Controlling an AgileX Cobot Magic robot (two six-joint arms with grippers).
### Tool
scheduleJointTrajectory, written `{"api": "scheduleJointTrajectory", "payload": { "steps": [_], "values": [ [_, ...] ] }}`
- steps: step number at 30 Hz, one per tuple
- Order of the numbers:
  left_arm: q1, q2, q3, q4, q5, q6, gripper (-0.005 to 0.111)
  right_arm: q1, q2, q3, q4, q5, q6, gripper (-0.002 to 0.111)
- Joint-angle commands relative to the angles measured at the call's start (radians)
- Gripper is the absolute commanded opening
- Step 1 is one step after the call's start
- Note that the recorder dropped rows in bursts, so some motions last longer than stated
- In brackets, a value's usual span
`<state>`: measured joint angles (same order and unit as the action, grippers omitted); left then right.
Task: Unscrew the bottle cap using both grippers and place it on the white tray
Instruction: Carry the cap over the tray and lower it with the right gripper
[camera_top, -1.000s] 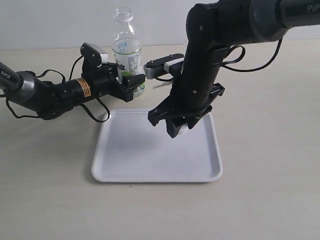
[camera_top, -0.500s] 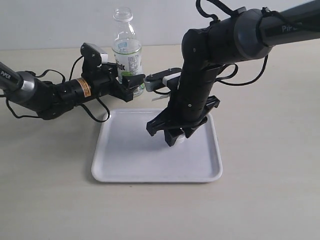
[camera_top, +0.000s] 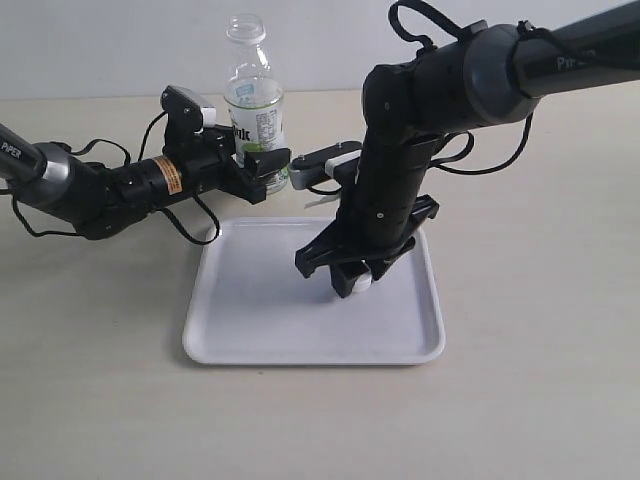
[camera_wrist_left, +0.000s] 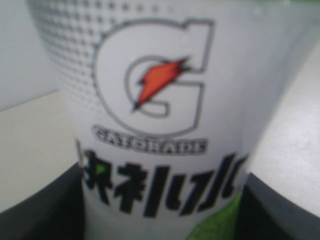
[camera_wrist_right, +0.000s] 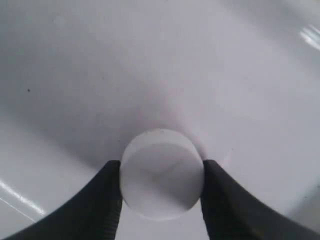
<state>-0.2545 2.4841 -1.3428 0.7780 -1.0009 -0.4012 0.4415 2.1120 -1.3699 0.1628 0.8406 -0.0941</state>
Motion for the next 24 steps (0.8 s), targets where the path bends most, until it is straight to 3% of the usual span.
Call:
{"api": "scheduleJointTrajectory", "payload": {
  "steps": [1,10,24],
  "values": [
    [-0.004,0.003,0.008,0.004,0.034,0.003,0.0,0.0,-0.001,0.005,-0.006,0.001,-0.009,0.0],
    [-0.004,0.003,0.008,0.004,0.034,0.003,0.0,0.0,-0.001,0.005,-0.006,-0.005,-0.009,0.003],
    [-0.004,0.003,0.008,0.004,0.034,0.003,0.0,0.0,-0.001,0.005,-0.005,-0.005,-0.043,0.052]
  ]
}}
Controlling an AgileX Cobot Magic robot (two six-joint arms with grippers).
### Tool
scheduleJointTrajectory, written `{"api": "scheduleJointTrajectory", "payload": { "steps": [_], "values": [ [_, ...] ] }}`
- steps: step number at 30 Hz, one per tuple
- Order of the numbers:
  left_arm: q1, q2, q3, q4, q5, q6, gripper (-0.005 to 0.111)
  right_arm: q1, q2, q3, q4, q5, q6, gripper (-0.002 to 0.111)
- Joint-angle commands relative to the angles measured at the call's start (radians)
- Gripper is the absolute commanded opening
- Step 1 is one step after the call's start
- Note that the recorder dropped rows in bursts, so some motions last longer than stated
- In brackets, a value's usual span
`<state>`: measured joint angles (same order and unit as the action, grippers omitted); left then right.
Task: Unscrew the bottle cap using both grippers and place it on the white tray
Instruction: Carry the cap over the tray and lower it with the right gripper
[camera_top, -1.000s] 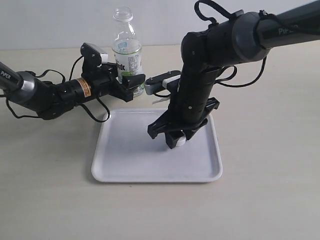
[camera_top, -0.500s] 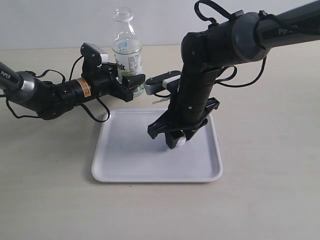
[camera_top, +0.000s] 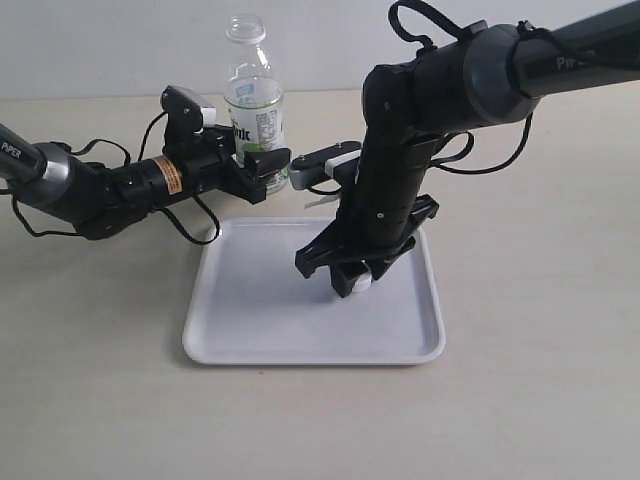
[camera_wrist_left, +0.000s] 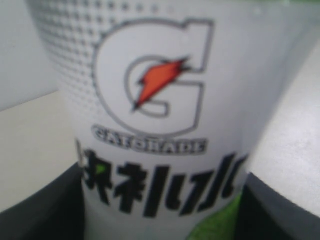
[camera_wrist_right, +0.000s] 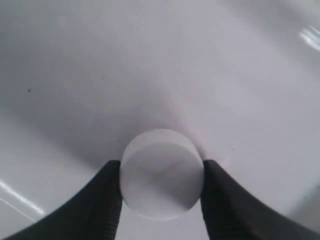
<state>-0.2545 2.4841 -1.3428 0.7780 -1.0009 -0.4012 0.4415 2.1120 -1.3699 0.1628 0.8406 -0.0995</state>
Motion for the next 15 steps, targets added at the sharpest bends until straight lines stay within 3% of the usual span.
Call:
{"api": "scheduleJointTrajectory", "payload": {
  "steps": [1,6,15],
  "values": [
    [-0.004,0.003,0.008,0.004,0.034,0.003,0.0,0.0,-0.001,0.005,-0.005,-0.005,-0.037,0.058],
    [-0.004,0.003,0.008,0.004,0.034,0.003,0.0,0.0,-0.001,0.005,-0.005,-0.044,-0.029,0.08],
    [-0.004,0.003,0.008,0.005,0.01,0.0,0.0,0.0,-0.089,0.005,-0.007,-0.001,-0.033,0.078]
  ]
}}
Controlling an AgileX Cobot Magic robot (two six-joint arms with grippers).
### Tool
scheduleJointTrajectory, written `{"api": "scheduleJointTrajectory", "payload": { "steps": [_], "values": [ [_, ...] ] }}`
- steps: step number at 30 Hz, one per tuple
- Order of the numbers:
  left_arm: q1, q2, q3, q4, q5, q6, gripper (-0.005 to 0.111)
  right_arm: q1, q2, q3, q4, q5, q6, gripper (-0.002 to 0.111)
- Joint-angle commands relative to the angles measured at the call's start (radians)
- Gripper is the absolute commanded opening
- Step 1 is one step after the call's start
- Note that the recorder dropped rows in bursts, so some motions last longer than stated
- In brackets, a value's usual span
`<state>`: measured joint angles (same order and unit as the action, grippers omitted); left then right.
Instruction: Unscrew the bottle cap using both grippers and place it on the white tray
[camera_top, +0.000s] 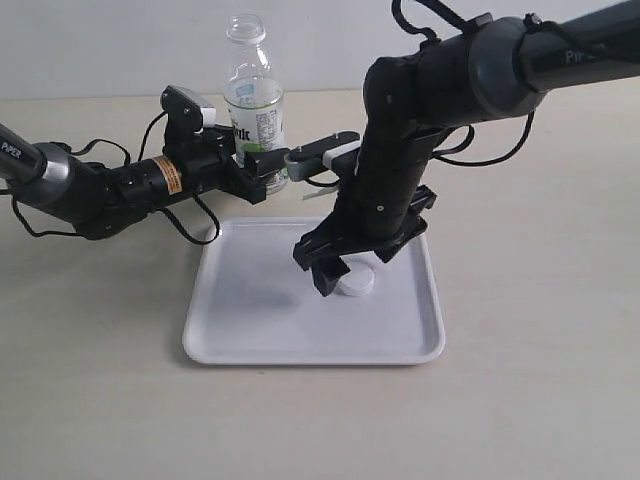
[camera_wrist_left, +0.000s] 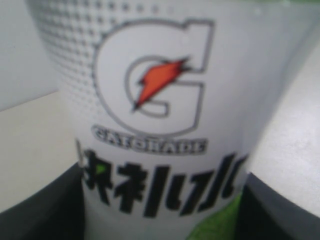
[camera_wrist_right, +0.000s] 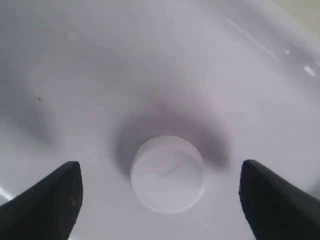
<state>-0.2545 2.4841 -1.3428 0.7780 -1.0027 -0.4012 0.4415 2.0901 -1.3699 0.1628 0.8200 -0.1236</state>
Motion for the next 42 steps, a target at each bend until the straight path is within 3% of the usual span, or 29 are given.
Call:
{"api": "scheduleJointTrajectory", "payload": {
  "steps": [1,7,12,16,18,36,42],
  "values": [
    [-0.004,0.003,0.008,0.005,0.007,0.0,0.0,0.0,-0.084,0.005,-0.009,0.019,-0.014,0.078],
    [-0.004,0.003,0.008,0.005,0.014,0.0,0.005,0.0,-0.145,0.005,-0.016,0.017,-0.014,0.078],
    [-0.004,0.003,0.008,-0.002,0.014,0.0,0.042,0.0,-0.149,0.005,-0.016,0.02,-0.014,0.078],
    [-0.004,0.003,0.008,-0.004,0.014,0.0,0.086,0.0,-0.149,0.005,-0.016,0.02,-0.014,0.078],
    [-0.004,0.003,0.008,-0.001,0.014,0.0,0.095,0.0,-0.149,0.005,-0.016,0.023,-0.014,0.078],
    [0.005,-0.002,0.008,0.037,0.014,-0.003,0.095,0.0,-0.149,0.005,-0.016,0.021,-0.014,0.078],
    [0.009,-0.033,0.008,0.092,0.075,-0.065,0.095,0.0,-0.149,0.005,-0.016,0.021,-0.014,0.078]
  ]
}}
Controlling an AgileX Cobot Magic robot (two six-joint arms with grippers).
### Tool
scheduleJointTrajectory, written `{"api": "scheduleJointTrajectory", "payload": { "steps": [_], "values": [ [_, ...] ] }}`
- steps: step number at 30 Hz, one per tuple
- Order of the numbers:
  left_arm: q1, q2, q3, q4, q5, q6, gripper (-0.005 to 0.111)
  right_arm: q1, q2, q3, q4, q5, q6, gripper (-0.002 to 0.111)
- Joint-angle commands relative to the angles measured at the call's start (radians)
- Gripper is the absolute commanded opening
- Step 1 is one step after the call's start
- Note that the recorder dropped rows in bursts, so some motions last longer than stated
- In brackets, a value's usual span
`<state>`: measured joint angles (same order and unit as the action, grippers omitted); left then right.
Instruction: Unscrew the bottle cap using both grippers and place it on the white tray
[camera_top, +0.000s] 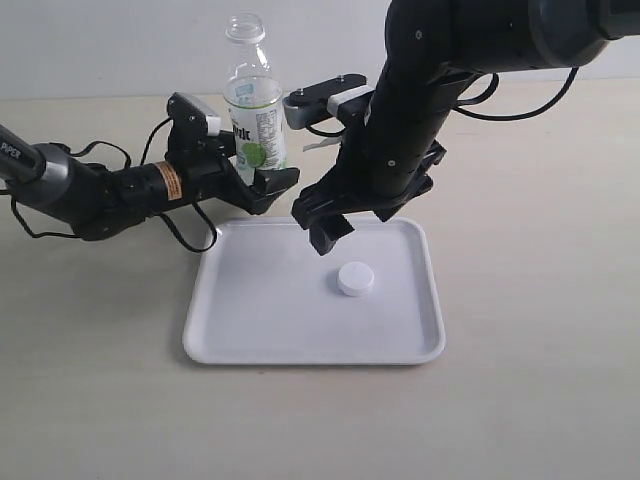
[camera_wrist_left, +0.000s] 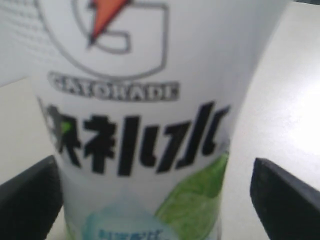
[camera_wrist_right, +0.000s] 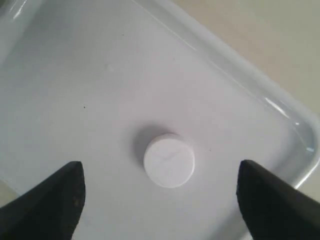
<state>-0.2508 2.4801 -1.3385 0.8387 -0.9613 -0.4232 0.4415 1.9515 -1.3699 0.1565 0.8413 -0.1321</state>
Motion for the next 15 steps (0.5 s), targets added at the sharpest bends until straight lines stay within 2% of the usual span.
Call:
{"api": "scheduleJointTrajectory", "payload": {
  "steps": [1,15],
  "values": [
    [0.008,-0.034,0.003,0.04,0.046,-0.058,0.095,0.0,-0.011,0.005,-0.009,0.0,-0.006,0.078],
    [0.031,-0.042,0.003,0.158,0.044,-0.141,0.094,0.0,-0.011,0.005,-0.009,0.002,-0.006,0.078]
  ]
}}
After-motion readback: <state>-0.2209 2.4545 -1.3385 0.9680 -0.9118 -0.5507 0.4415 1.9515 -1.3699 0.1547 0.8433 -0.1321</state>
